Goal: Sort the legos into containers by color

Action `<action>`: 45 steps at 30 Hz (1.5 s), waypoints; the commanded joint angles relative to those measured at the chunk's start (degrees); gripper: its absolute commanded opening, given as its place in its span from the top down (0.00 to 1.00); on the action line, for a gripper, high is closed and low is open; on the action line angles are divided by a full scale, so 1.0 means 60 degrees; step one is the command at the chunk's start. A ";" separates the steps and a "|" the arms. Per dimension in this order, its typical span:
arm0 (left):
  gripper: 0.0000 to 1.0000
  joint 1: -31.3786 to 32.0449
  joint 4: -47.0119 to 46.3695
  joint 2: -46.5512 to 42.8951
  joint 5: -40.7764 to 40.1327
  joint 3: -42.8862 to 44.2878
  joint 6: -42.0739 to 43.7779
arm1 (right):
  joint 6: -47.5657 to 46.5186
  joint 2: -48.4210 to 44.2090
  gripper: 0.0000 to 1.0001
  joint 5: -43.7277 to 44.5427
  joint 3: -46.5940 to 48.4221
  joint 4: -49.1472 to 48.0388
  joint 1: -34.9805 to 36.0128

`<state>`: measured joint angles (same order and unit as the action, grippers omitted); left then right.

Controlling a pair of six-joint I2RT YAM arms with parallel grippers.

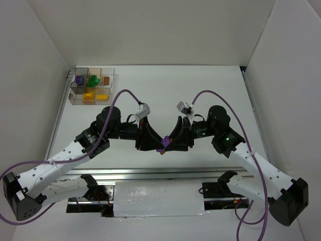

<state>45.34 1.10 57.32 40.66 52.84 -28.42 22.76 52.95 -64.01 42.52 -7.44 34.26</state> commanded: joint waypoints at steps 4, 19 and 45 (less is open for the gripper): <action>1.00 0.0060 -0.0609 -0.0237 0.0210 0.0173 0.0138 | 0.0043 -0.0065 0.72 0.0048 0.0091 -0.0590 0.0032; 1.00 0.0060 -0.0521 -0.0310 0.0093 0.0232 0.0211 | 0.0000 -0.0036 0.43 -0.0142 0.0017 -0.0591 0.0032; 1.00 0.0060 -0.0462 -0.0325 -0.0010 0.0290 0.0240 | -0.0161 -0.0094 0.76 0.0092 -0.0085 -0.0386 0.0032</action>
<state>45.41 1.34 56.73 39.53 52.84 -28.42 22.48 52.95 -64.03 42.28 -8.03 34.26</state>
